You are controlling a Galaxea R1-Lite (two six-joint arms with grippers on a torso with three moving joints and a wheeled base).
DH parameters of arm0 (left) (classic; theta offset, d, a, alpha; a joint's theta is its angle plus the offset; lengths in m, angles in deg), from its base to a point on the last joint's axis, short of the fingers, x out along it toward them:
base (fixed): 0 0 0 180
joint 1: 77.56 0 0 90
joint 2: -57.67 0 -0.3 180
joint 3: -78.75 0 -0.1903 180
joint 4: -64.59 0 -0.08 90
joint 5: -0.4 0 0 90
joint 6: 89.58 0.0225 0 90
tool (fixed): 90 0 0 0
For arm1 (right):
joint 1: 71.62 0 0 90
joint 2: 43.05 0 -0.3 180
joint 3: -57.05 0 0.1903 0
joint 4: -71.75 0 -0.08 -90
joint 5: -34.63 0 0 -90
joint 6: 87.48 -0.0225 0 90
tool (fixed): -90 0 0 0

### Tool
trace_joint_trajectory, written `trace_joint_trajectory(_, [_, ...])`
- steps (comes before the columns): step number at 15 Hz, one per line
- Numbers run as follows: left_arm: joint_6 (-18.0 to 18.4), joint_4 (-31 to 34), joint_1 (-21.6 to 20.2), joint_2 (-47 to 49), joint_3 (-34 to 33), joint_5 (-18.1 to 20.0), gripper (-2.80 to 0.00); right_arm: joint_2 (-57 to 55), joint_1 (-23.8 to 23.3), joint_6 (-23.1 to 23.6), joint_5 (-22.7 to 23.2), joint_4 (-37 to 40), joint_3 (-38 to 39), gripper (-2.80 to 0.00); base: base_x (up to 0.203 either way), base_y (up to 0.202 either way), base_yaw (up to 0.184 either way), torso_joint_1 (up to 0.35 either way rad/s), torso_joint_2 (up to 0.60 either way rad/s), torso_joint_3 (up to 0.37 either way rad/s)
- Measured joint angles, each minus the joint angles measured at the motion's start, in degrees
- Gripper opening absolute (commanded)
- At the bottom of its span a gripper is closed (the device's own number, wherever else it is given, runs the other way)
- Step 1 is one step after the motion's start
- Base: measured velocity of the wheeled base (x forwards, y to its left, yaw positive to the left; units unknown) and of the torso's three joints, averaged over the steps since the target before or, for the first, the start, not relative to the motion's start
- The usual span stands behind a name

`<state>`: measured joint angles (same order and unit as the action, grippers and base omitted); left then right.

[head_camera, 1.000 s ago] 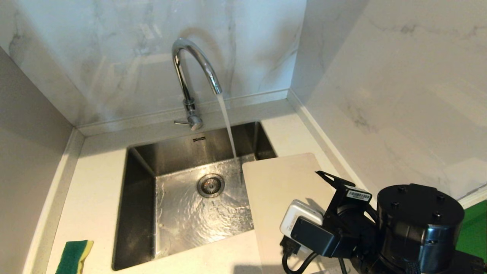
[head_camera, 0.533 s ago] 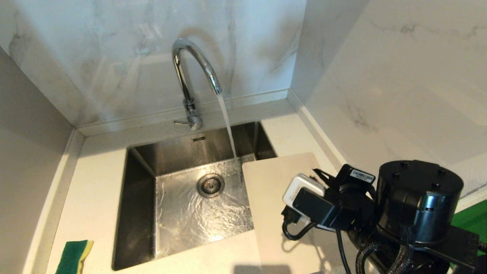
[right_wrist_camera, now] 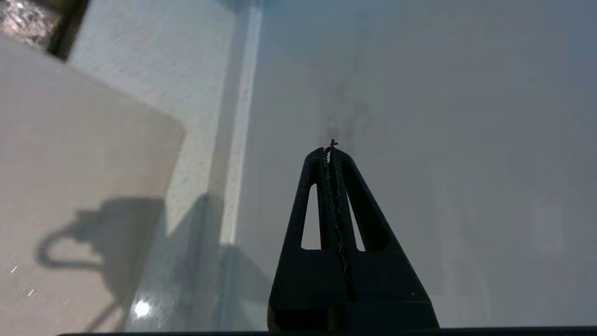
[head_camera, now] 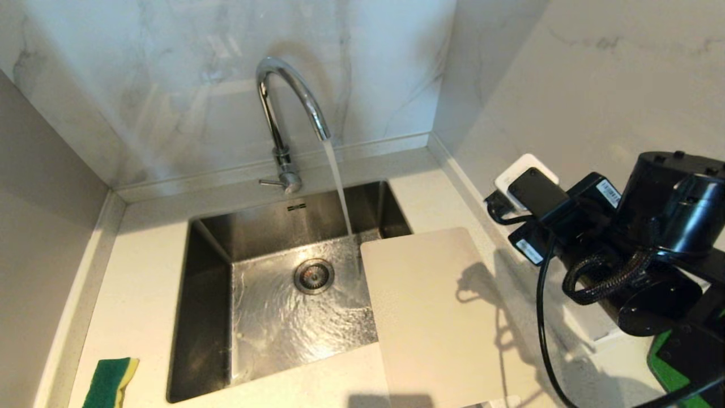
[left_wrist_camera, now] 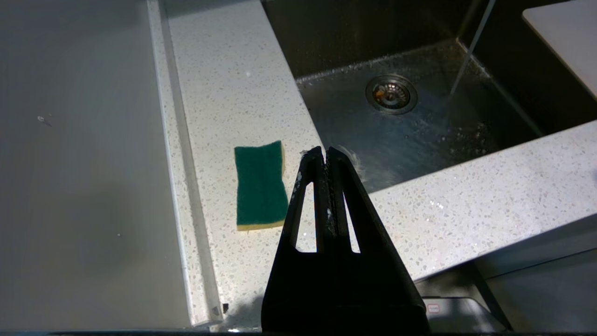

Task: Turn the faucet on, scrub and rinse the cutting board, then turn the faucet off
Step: Turn off the tap

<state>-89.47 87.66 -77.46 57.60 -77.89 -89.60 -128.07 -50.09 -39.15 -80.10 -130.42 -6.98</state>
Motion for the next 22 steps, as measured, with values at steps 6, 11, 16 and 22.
trace_joint_trajectory(6, [-0.01,0.0,0.0,0.0,0.0,0.01,-2.8,-3.19,-3.38,-10.58,2.35,0.05,-6.13,-2.8,0.0,0.0,0.0,0.0,0.0,0.0])
trace_joint_trajectory(11, [0.0,0.0,0.0,0.0,0.0,0.0,-2.8,-4.82,-5.57,-16.86,2.16,0.62,-12.1,-2.8,0.0,0.0,0.0,0.0,0.0,0.0])
trace_joint_trajectory(16, [0.02,0.05,0.0,0.0,0.0,0.0,-2.8,-3.9,-8.1,-23.92,3.57,5.19,-13.85,-2.8,0.0,0.0,0.0,0.0,0.0,0.0])
trace_joint_trajectory(22, [0.03,0.03,0.0,0.0,0.0,0.0,-2.8,3.55,-8.33,-34.36,11.54,18.33,-12.58,-2.8,0.0,0.0,0.0,0.0,0.0,0.0])
